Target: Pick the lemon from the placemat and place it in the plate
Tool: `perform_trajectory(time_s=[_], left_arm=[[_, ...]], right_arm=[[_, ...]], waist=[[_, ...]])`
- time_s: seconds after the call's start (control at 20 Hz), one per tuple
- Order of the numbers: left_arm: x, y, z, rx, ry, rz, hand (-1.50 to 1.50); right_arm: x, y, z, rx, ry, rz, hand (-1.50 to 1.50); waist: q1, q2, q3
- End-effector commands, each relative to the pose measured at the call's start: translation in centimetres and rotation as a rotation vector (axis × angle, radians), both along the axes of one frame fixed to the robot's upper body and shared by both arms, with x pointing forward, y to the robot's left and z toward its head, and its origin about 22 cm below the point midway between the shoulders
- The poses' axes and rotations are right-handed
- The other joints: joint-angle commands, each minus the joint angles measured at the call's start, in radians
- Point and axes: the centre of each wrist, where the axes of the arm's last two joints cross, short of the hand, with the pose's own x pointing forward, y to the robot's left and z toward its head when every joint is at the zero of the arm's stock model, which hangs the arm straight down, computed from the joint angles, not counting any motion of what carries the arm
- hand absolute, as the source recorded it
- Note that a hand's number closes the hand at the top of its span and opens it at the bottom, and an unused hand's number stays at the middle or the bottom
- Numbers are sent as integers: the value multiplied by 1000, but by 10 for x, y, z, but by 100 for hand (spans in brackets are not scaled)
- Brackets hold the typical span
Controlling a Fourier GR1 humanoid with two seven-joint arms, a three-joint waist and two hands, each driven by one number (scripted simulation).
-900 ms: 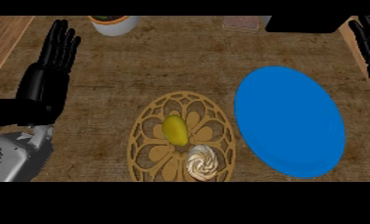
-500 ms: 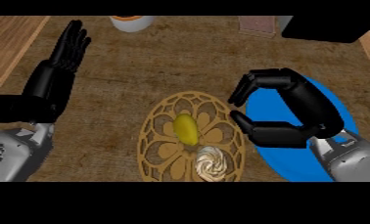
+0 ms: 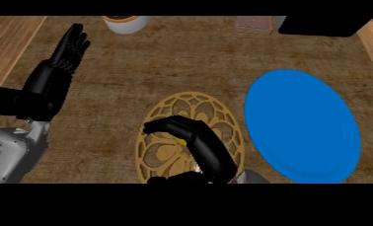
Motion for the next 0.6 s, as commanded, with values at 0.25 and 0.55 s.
perform_trajectory(time_s=[0.25,0.55], left_arm=[[3,19,3,5,11,43,0],[-8,13,-8,14,34,33,0]], right_arm=[[-10,66,11,2,-158,-82,-150],[22,63,55,-418,-114,-144,-150]], waist=[[-45,-12,2],[-62,-27,-1]])
